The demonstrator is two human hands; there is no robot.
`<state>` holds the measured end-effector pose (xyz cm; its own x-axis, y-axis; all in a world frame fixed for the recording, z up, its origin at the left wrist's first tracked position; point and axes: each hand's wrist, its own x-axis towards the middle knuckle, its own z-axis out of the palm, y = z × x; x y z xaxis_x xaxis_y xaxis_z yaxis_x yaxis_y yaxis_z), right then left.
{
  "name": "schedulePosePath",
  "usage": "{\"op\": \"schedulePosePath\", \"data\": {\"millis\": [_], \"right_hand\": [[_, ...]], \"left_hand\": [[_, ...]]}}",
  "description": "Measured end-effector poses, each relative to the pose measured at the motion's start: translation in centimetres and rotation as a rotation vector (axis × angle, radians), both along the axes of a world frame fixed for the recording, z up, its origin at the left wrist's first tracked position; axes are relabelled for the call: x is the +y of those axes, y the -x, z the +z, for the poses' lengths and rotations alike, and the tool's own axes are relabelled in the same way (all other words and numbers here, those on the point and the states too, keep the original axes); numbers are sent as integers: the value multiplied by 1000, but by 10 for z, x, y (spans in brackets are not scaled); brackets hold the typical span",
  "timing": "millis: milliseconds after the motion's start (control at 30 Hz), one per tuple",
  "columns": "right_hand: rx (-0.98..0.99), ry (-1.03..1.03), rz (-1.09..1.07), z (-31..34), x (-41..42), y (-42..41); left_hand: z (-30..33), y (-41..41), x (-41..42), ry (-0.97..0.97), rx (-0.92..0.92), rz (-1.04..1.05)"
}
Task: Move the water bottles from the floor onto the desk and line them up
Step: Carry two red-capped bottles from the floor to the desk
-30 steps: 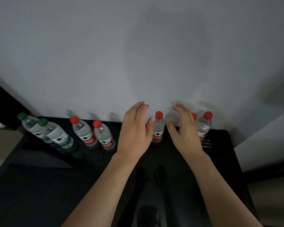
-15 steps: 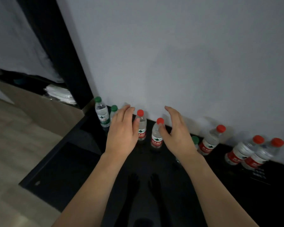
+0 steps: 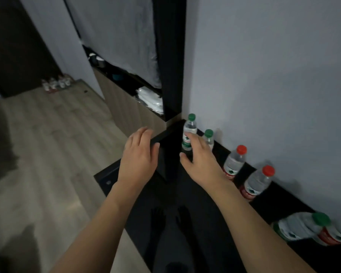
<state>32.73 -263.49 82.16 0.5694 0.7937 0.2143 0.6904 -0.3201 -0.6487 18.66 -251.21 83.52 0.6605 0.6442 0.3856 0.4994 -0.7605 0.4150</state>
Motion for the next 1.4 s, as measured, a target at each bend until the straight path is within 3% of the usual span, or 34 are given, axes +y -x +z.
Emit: {"op": "schedulePosePath", "data": {"millis": [267, 533, 967, 1400], "right_hand": [[-5, 22, 259, 1, 77, 39], [16, 56, 420, 15, 158, 93], [-21, 141, 515, 27, 357, 206], [-89, 167, 627, 36, 502, 295]], "left_hand": [[-4, 69, 46, -31, 90, 198], [2, 132, 107, 9, 31, 378], [-5, 245, 285, 71, 0, 501], [9, 345, 416, -11, -2, 615]]}}
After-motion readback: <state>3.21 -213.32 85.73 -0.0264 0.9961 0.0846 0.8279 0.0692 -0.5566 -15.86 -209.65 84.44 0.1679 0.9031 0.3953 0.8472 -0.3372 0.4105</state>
